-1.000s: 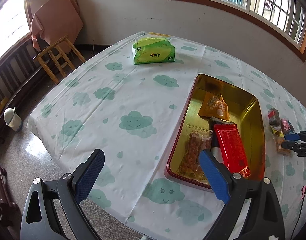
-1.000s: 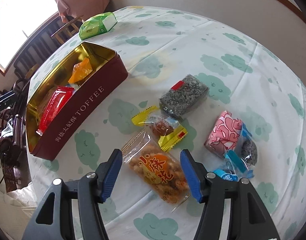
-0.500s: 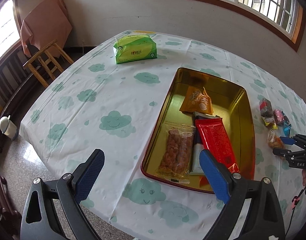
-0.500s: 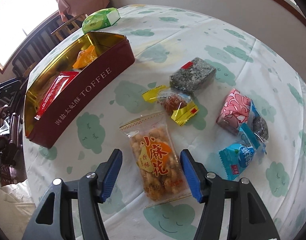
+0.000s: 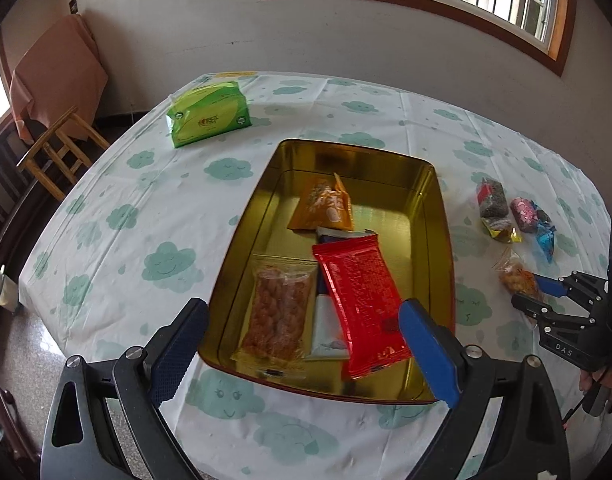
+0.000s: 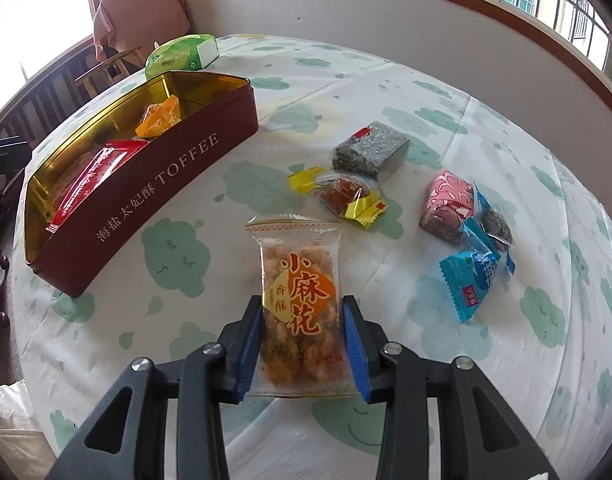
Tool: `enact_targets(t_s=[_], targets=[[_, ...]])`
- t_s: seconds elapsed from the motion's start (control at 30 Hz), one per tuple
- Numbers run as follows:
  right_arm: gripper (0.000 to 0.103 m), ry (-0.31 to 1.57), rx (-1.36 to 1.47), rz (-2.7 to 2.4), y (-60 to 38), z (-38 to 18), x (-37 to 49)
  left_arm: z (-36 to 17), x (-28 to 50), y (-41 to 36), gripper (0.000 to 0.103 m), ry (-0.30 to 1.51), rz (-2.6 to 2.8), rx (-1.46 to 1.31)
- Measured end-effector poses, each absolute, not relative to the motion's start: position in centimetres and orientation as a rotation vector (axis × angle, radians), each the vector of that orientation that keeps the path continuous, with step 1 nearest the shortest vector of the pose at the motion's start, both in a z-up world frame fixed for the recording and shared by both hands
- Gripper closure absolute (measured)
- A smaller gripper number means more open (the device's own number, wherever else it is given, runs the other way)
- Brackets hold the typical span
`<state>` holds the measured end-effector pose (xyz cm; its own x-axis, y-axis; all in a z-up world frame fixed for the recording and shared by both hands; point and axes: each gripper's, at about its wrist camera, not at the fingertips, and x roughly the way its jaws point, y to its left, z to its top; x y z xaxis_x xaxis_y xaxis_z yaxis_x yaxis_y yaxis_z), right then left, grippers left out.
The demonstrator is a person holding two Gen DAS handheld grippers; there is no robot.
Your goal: Organize snacks
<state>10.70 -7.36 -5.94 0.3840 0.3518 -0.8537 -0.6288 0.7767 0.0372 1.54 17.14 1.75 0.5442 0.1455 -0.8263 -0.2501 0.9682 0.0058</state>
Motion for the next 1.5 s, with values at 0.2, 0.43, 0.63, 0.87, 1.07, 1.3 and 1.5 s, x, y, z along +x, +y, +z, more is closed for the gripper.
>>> enact_targets(t_s=[0.2, 0.43, 0.63, 0.87, 1.07, 1.3, 1.5], targets=[[0.062, 0.983, -0.309, 0.635, -6.7, -5.9, 11.1, 1.9, 2.2, 14.2, 0.009, 0.963, 0.182, -0.063], [0.065, 0.961, -0.264, 0.608, -7.7, -6.0, 10.2, 1.3, 3.1, 11.8, 0.009, 0.985, 0.136, -0.04], [0.065, 0.946, -0.237, 0.512, -11.9, -6.1, 7.7, 0.9, 4.3, 8.4, 0.009, 0.982, 0.051, -0.025], [0.065, 0.936, -0.158, 0.258, -19.7, -6.5, 8.3, 0.6, 6.6, 3.7, 0.009, 0.943, -0.06, -0.011], [0.065, 0.909, -0.135, 0.057, -23.9, -6.8, 9.9, -0.4, 9.3, 1.8, 0.009, 0.947, -0.069, -0.022], [0.065, 0.912, -0.036, 0.043, -26.1, -7.1, 10.8, -2.2, 13.2, 0.3, 0.03, 1.0, -0.08, -0.033], [0.065, 0.915, -0.019, 0.052, -26.3, -7.2, 10.9, -3.6, 16.5, -0.4, 0.037, 1.04, -0.083, -0.067]])
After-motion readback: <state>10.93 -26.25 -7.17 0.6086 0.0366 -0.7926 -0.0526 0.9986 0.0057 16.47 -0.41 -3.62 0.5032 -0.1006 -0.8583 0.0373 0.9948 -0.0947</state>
